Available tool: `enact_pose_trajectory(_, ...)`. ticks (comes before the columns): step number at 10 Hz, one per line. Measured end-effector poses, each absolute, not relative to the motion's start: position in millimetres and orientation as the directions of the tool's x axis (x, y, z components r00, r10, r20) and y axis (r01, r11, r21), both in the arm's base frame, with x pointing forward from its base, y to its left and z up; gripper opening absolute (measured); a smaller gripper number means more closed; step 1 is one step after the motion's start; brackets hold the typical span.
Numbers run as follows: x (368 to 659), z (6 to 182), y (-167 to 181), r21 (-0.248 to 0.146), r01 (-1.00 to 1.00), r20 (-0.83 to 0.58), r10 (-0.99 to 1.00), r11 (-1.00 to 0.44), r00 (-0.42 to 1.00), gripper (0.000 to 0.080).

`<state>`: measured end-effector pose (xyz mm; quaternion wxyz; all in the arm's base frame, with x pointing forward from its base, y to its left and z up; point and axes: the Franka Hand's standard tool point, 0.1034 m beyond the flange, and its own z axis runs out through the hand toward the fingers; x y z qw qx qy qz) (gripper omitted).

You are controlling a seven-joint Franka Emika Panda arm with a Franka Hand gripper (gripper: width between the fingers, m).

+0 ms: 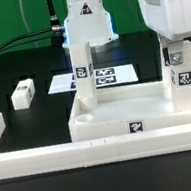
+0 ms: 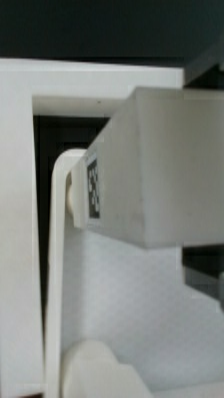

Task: Assemble desk

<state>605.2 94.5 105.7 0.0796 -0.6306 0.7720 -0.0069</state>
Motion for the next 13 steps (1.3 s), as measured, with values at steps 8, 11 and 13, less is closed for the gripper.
enact_pose_trajectory(8, 605.4, 106.4, 105.6, -0.105, -0.977, -0.117, -0.978, 0.186, -0.174, 0.0643)
enact_pose_trajectory(11, 605.4, 106.1, 104.4, -0.129, -0.99, -0.087, -0.994, -0.057, 0.069, 0.0648)
enact_pose_trajectory(13, 606.9, 108.6, 103.1, -0.135, -0.956, -0.061, -0.961, -0.259, 0.269, 0.0649)
